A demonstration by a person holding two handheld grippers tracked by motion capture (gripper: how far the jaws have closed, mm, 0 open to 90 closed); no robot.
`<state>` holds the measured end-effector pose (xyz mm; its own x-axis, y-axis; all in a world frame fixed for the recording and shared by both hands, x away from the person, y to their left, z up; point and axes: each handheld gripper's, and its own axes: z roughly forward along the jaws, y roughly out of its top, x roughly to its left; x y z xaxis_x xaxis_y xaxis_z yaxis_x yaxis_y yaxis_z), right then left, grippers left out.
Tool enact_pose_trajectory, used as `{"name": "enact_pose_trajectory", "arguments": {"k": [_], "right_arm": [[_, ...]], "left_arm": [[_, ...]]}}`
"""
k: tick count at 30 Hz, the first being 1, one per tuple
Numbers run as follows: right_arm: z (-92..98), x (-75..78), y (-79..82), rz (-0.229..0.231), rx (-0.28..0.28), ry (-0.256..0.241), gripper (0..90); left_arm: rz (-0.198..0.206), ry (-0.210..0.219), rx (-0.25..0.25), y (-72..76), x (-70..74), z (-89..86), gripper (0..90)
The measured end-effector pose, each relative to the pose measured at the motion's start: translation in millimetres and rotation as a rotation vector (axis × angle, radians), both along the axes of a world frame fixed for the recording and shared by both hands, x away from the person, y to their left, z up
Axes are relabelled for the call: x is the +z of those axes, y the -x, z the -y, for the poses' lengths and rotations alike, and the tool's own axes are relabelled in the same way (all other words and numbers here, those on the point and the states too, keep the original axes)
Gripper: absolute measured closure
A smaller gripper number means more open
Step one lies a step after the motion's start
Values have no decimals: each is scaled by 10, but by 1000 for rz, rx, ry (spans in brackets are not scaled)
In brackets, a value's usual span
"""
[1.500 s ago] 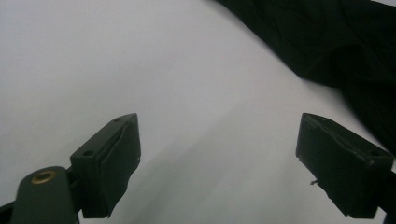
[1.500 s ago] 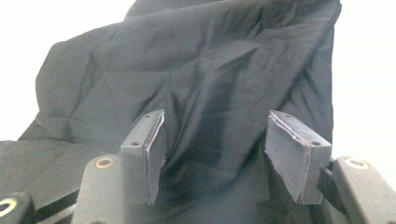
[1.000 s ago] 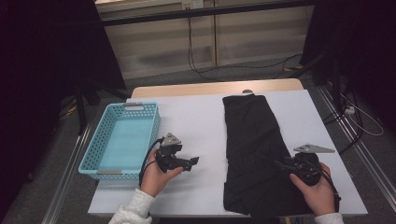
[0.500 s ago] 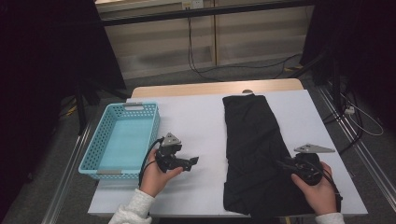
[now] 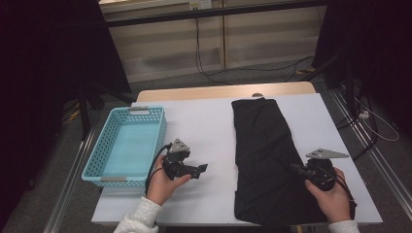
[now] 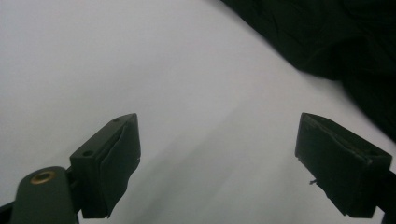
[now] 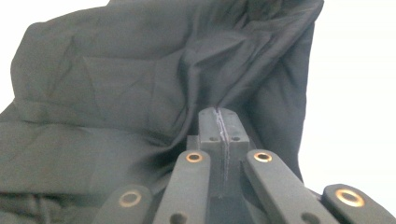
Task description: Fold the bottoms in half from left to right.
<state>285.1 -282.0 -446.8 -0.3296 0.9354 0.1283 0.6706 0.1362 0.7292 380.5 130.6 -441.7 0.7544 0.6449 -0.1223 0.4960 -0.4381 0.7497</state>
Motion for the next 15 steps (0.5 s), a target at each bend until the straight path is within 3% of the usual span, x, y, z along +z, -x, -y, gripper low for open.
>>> {"name": "enact_pose_trajectory", "arguments": {"k": [5, 9, 15], "right_arm": [[171, 100, 72, 11, -23, -33, 897], [241, 27, 74, -14, -44, -11, 871], [110, 119, 99, 21, -20, 34, 768]], "left_arm": [[2, 6, 8, -4, 2, -6, 141], [2, 1, -3, -8, 4, -3, 141], [3, 1, 4, -14, 10, -21, 141]]}}
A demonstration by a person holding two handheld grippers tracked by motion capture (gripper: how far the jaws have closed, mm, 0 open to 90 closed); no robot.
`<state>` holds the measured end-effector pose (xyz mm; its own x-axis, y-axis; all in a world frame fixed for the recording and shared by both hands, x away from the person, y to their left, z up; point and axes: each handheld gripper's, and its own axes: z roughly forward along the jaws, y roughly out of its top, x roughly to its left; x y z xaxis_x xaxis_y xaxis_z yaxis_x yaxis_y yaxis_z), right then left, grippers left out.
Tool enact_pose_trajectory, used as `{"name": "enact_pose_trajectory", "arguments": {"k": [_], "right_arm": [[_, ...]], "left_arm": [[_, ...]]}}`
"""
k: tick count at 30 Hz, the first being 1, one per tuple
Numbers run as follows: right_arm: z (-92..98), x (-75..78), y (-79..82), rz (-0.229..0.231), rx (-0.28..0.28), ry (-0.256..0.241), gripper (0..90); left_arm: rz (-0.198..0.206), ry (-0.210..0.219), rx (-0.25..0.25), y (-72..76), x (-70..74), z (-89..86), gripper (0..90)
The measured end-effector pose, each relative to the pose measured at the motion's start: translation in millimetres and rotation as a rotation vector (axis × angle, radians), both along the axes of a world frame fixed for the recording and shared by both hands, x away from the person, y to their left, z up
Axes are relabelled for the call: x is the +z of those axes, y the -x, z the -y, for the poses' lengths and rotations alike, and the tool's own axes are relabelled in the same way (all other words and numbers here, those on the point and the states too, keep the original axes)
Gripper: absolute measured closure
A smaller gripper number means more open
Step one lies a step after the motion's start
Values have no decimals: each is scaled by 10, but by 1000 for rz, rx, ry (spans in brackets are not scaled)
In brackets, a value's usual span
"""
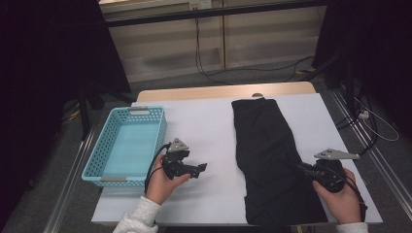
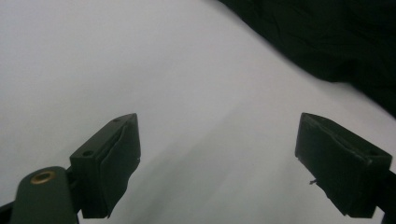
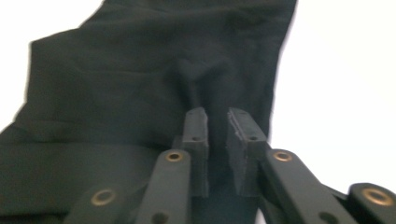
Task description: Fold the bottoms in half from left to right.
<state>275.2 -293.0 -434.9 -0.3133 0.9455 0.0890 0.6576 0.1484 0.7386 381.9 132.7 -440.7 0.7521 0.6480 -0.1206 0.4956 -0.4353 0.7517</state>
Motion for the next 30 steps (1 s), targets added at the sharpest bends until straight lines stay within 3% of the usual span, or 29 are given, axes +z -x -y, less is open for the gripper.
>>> {"name": "enact_pose_trajectory", "arguments": {"k": [3, 7, 17, 20, 24, 26, 30], "right_arm": [[-126, 28, 8, 8, 64, -33, 725], [-346, -48, -1, -31, 140, -42, 685], [-535, -75, 69, -40, 207, -51, 609], [-586, -105, 86, -58, 258, -45, 642], [-707, -179, 104, -89, 323, 37, 757], [-703, -186, 102, -80, 346, 34, 873], [-673, -182, 110, -76, 362, 34, 900]], "left_arm": [[1, 2, 2, 4, -6, 4, 141], [-5, 2, -1, 11, 1, 7, 141], [3, -1, 2, 2, 7, -10, 141], [-1, 3, 3, 6, 11, -5, 142], [4, 2, 5, 1, 23, -22, 140], [3, 6, 11, 2, 17, -25, 140], [-2, 1, 3, -7, 15, -32, 140]]}}
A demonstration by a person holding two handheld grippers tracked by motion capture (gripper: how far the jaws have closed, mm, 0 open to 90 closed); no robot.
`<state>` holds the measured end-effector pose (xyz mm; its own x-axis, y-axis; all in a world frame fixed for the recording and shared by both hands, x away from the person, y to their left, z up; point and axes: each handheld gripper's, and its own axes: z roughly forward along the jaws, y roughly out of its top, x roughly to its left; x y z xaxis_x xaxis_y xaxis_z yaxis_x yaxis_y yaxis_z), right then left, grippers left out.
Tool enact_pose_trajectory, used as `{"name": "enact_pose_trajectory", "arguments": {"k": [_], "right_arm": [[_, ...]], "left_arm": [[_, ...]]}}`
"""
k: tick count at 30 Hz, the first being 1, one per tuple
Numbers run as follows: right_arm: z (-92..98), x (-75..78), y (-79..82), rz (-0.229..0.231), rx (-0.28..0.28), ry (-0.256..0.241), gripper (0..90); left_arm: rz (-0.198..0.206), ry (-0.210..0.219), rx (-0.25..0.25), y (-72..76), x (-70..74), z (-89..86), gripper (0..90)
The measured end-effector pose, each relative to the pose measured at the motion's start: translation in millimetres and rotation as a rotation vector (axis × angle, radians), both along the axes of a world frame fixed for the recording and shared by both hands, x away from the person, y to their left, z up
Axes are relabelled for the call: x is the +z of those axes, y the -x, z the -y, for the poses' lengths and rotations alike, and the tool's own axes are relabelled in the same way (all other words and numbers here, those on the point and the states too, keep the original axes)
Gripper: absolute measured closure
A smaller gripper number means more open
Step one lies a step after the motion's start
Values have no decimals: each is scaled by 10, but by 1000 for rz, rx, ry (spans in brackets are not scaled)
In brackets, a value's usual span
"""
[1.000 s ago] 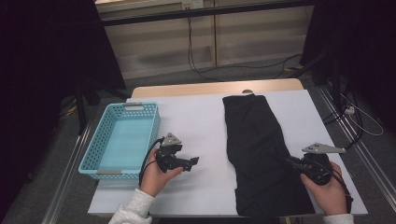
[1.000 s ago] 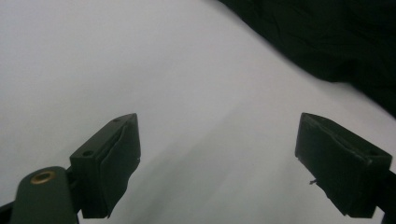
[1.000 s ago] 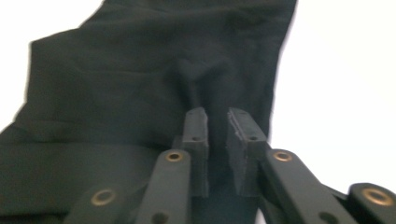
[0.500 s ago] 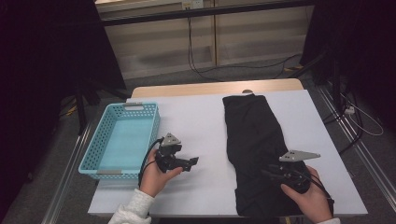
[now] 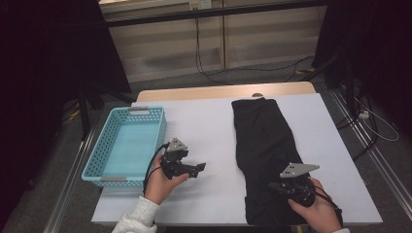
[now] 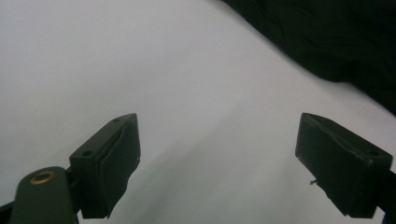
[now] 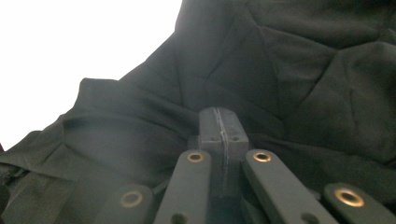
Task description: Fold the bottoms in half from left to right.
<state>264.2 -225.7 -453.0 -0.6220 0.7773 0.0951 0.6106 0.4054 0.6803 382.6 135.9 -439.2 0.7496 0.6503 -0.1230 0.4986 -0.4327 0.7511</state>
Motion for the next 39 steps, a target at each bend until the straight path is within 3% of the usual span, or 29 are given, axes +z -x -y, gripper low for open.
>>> {"name": "enact_pose_trajectory", "arguments": {"k": [8, 21, 23, 25, 31, 33, 34, 37, 39], "right_arm": [[168, 115, 67, 22, -21, -28, 900], [466, 164, 293, 44, -87, -58, 898], [425, 141, 268, 48, -102, -62, 822], [363, 121, 245, 46, -114, -62, 682], [137, 39, 99, 64, -71, -64, 548], [65, -16, 34, 57, -44, -50, 572], [39, -45, 13, 46, -35, -36, 628], [-4, -82, 8, 76, -16, -31, 826], [-15, -75, 10, 92, 0, 1, 882]], "left_arm": [[0, 17, 1, -12, 18, 2, 140], [-1, 22, -8, -37, 19, 48, 140], [-6, 21, -9, -40, 14, 64, 139], [-3, 19, -13, -38, 8, 80, 139], [-4, 15, 0, -24, -14, 65, 140], [-13, 7, -5, -32, -32, 30, 139], [-12, 12, 5, -31, -42, 22, 140], [-13, 4, 7, -27, -44, 2, 139], [-16, 1, 7, -20, -43, 1, 139]]}}
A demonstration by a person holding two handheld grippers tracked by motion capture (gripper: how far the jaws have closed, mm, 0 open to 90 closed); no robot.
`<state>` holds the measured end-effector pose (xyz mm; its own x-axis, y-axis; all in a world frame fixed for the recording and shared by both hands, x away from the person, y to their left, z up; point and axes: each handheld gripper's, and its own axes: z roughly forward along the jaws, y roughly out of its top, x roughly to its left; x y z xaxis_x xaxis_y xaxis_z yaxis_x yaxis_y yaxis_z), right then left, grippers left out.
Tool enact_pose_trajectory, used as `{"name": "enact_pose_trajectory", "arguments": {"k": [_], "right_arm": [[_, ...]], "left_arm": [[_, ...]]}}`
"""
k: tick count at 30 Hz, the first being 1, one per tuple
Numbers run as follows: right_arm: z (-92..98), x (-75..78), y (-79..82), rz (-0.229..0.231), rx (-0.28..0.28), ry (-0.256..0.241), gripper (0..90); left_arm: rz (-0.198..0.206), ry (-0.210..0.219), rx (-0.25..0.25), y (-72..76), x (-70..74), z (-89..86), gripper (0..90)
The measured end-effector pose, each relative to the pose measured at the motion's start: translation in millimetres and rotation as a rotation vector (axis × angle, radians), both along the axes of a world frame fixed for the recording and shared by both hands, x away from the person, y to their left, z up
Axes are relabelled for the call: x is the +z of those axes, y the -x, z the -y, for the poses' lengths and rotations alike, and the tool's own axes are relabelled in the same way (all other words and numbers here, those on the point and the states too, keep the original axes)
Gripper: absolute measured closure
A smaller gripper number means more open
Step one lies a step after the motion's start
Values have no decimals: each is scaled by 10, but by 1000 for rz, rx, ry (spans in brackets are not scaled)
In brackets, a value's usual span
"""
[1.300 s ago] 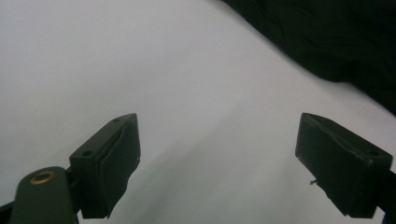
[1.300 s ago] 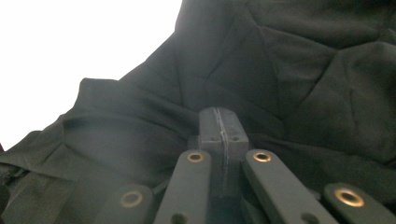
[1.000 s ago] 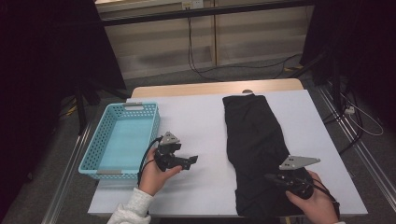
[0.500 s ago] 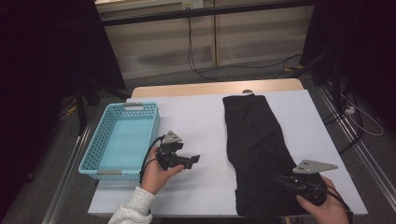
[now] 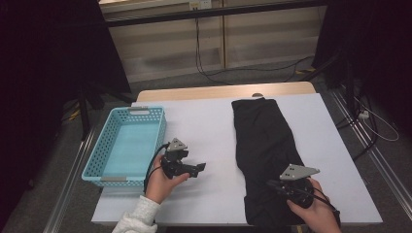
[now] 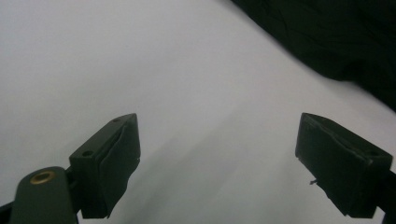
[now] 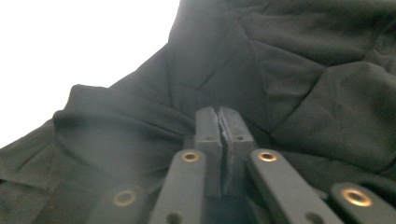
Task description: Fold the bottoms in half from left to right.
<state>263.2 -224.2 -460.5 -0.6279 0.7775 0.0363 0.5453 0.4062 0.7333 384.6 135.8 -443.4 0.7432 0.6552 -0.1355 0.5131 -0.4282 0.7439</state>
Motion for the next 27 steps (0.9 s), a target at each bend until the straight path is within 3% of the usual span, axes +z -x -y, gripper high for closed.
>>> {"name": "enact_pose_trajectory", "arguments": {"k": [6, 10, 18, 27], "right_arm": [[91, 28, 21, -24, 2, -32, 900], [213, 83, 128, -23, -11, -53, 900], [499, 213, 280, 7, -85, -96, 900], [757, 207, 469, -11, -132, -111, 900]], "left_arm": [[2, 3, 2, 8, -1, 5, 140], [-1, 5, 0, 0, -1, 7, 139], [4, 13, -10, -20, 21, 29, 140], [10, 16, -9, -23, 31, 32, 139]]}}
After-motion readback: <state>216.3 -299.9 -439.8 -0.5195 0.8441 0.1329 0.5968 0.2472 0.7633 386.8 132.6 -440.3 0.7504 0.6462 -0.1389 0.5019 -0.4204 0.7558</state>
